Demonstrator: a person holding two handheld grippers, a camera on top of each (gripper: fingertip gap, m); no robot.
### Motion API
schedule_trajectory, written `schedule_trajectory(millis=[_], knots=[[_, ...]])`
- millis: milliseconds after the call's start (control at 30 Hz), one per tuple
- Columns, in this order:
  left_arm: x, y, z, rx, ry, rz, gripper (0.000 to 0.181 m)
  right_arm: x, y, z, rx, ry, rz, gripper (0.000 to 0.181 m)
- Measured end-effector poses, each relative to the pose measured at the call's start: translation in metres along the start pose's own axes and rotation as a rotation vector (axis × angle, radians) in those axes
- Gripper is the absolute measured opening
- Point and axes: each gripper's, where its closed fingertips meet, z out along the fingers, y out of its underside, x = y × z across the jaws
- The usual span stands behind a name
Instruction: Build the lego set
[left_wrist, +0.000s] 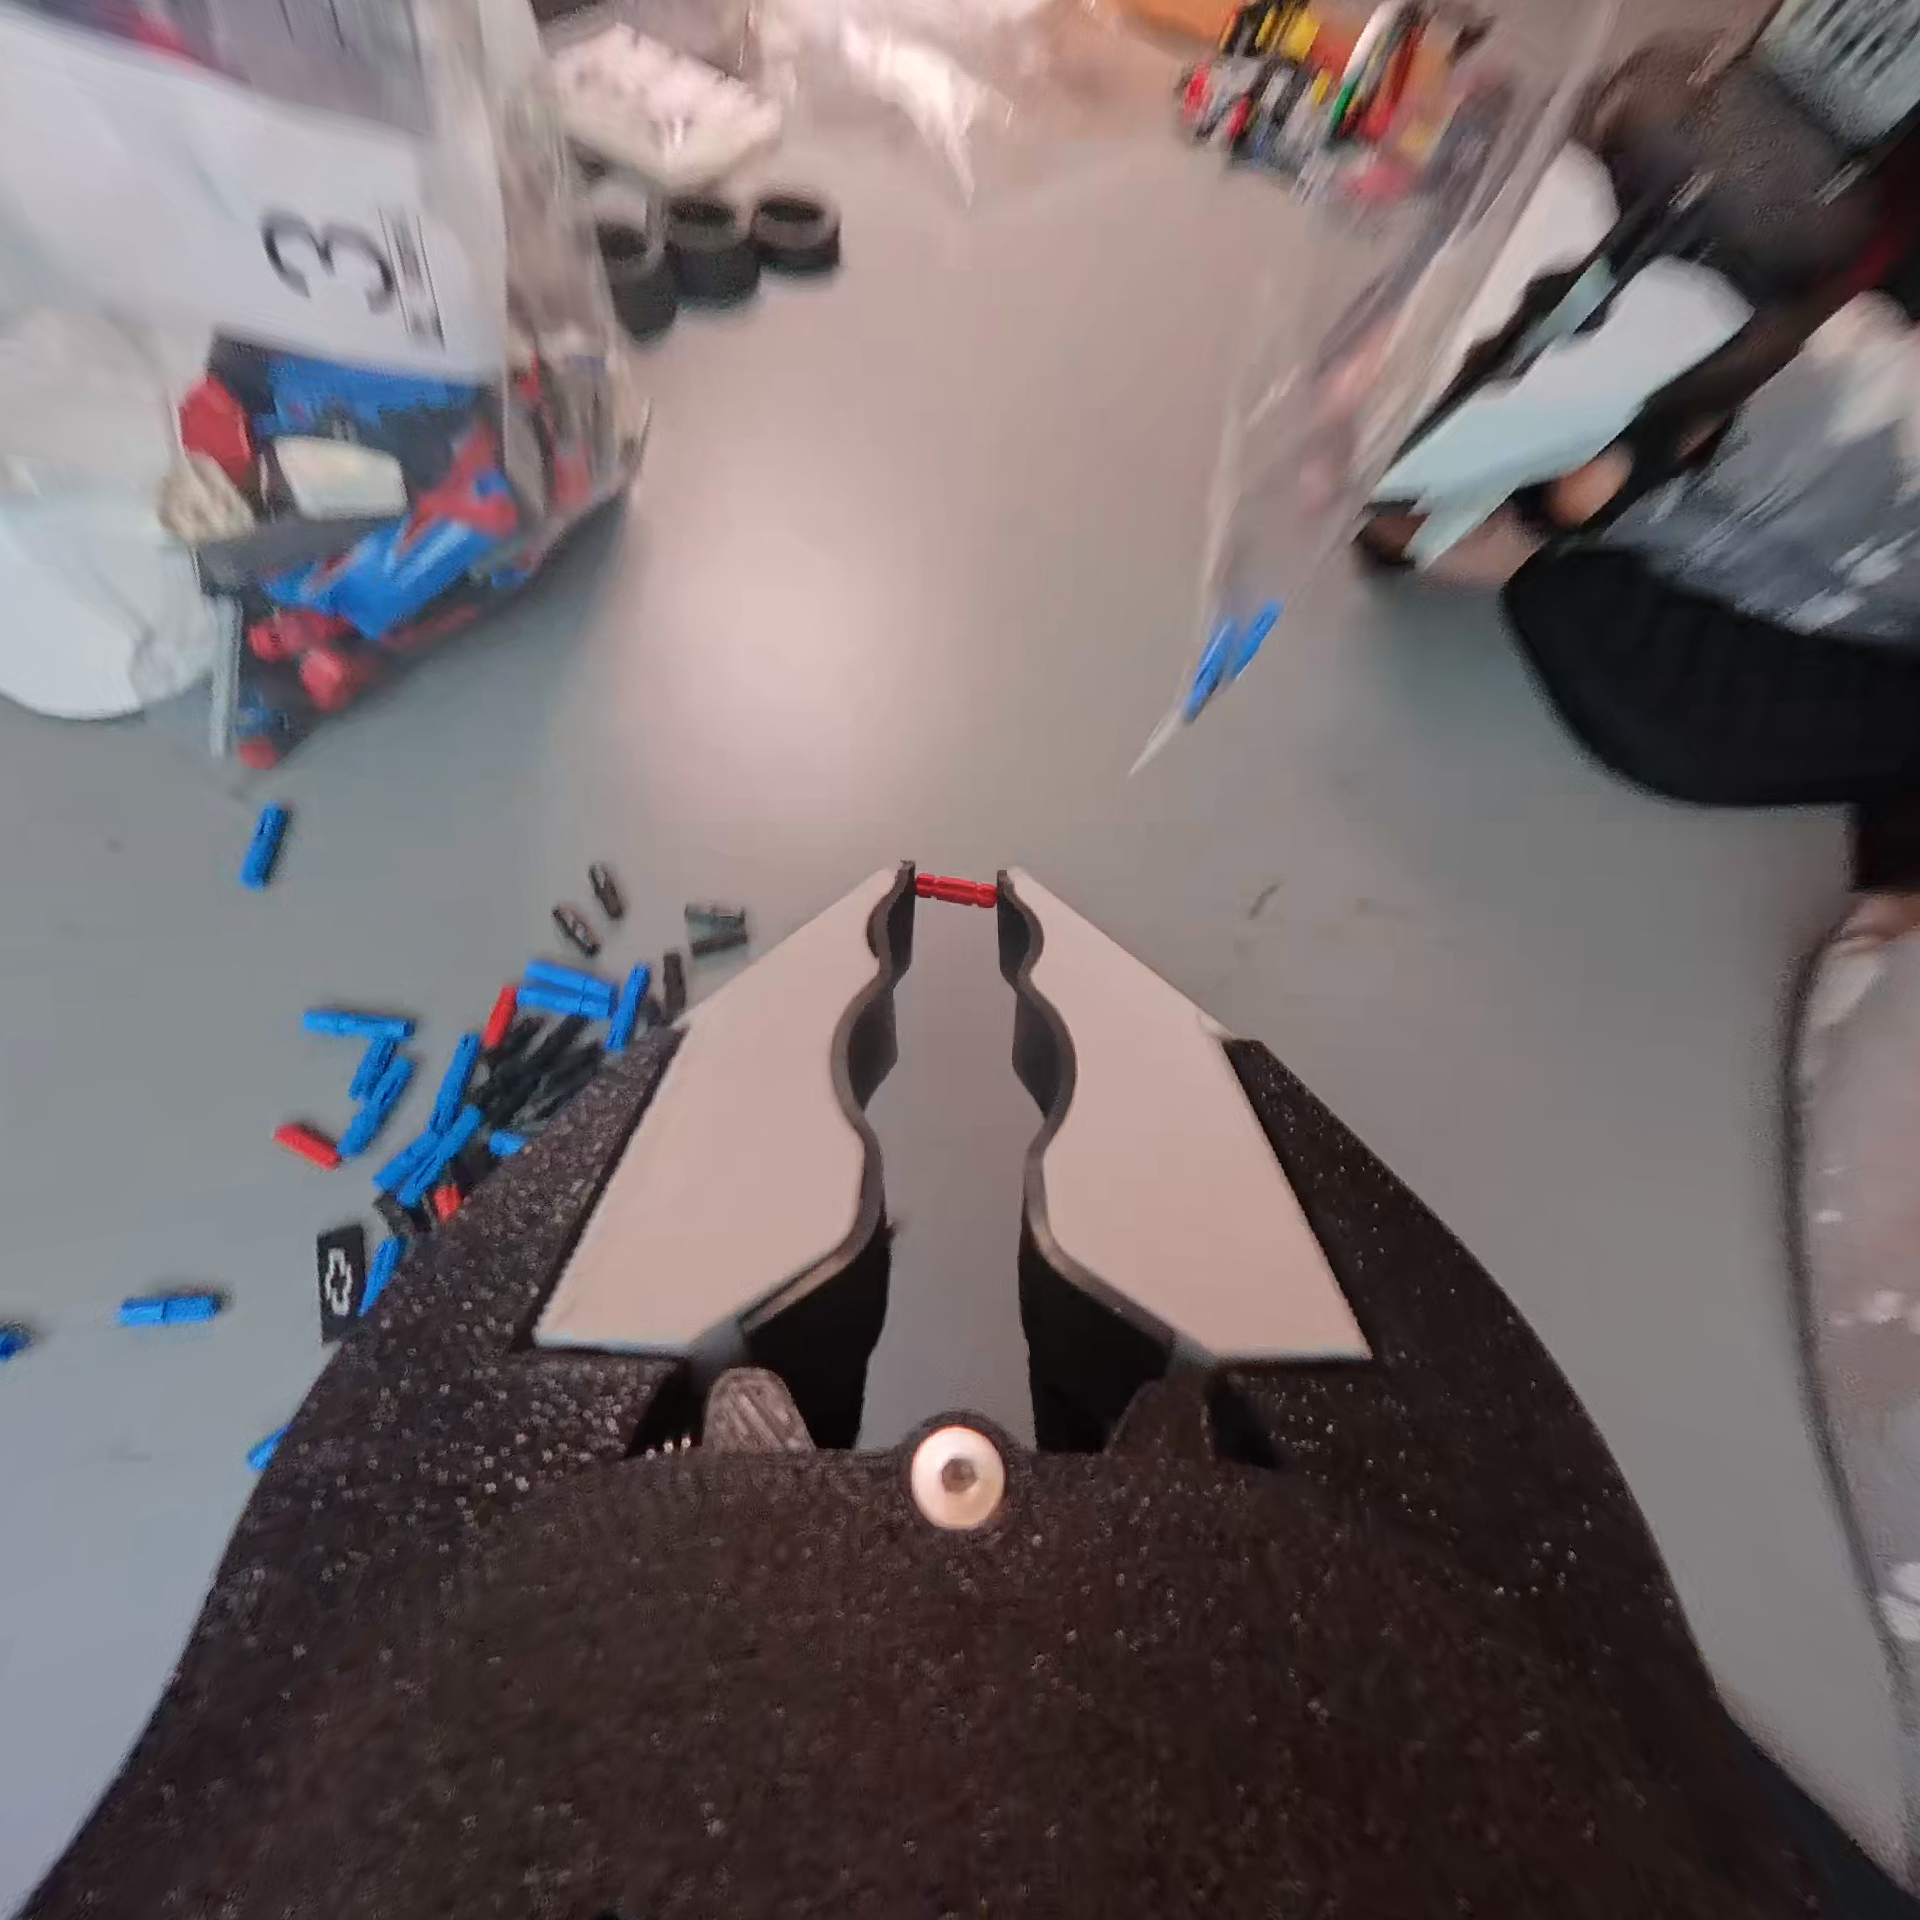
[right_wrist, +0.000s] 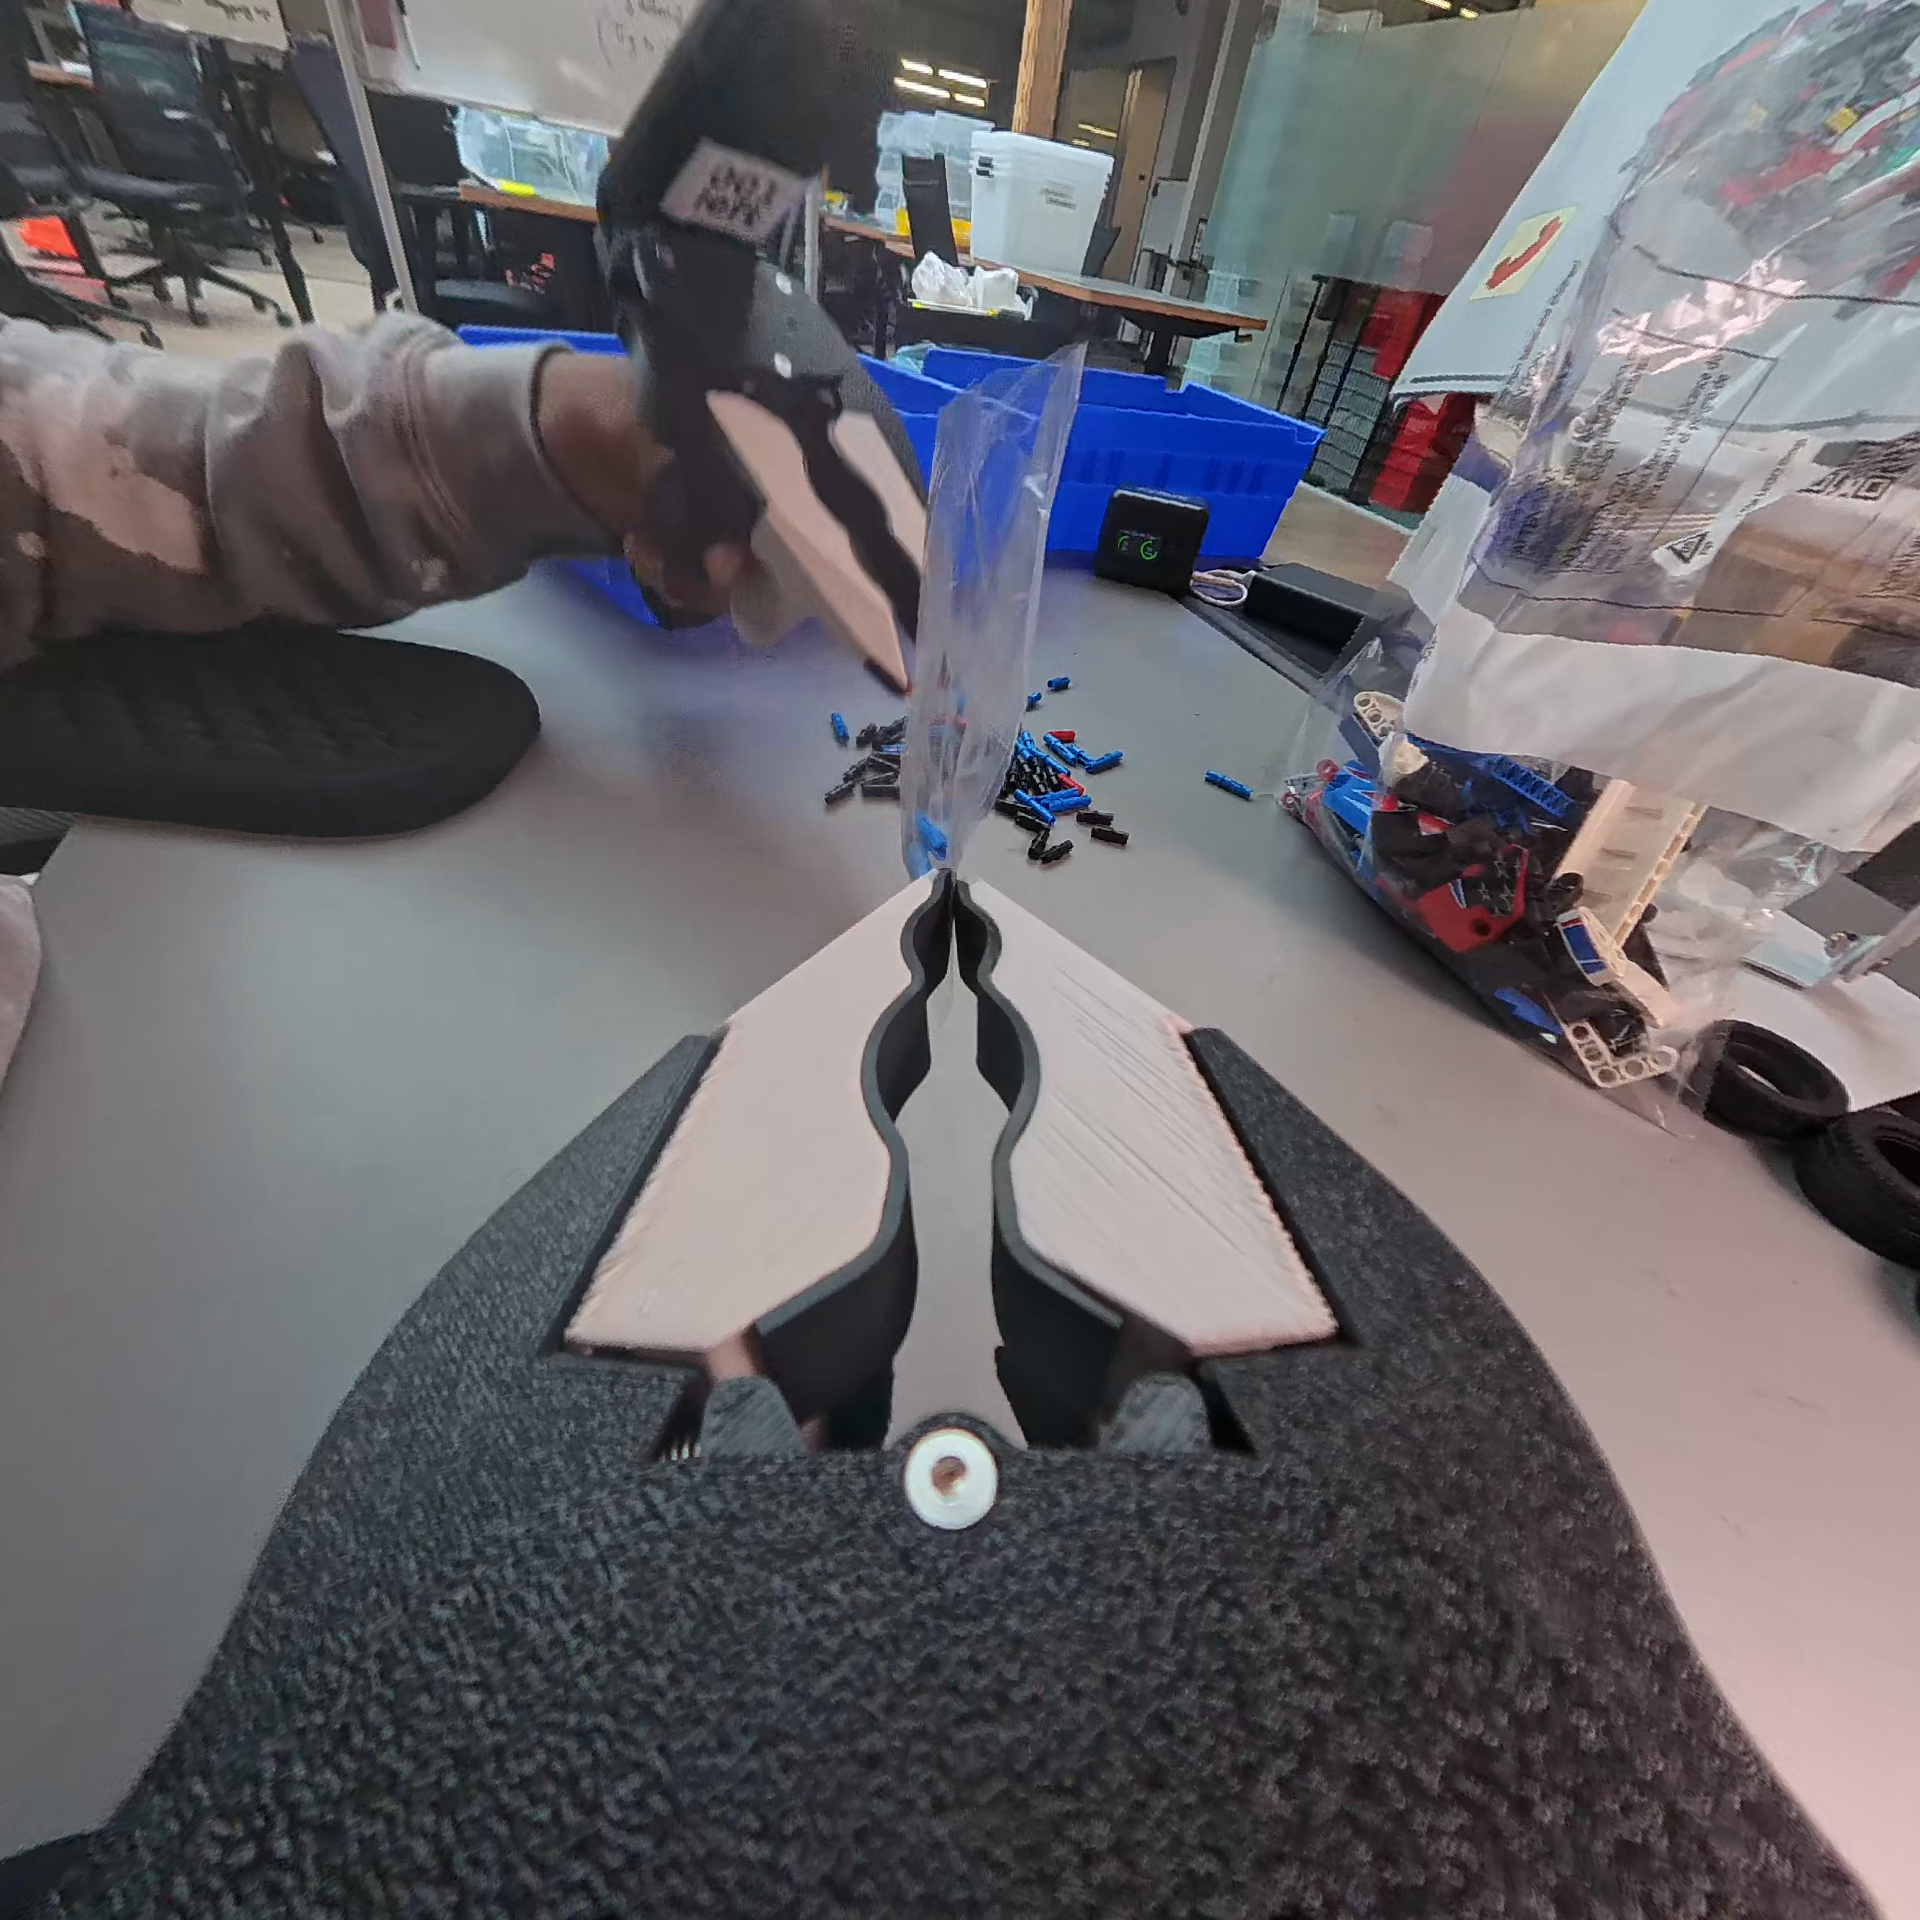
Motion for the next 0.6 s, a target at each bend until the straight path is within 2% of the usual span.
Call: schedule_trajectory(millis=[33, 100, 200, 400, 600], knots=[[0.01, -0.023, -0.01, 0.085, 0.052, -0.009, 0.015, -0.002, 0.002, 0.002, -0.011, -0.003, -0.012, 0.0], [0.032, -0.059, -0.027, 0.196, 0.151, -0.002, 0.015, -0.006, 0.005, 0.005, -0.027, -0.012, -0.028, 0.0], [0.054, -0.08, -0.027, 0.189, 0.202, 0.07, 0.015, -0.011, 0.006, 0.008, -0.038, -0.021, -0.048, 0.0], [0.07, -0.077, -0.005, 0.089, 0.236, 0.141, 0.016, -0.013, 0.005, 0.007, -0.041, -0.013, -0.071, 0.0], [0.072, -0.079, -0.007, 0.094, 0.24, 0.142, 0.021, -0.013, 0.004, 0.006, -0.036, -0.014, -0.071, 0.0]])
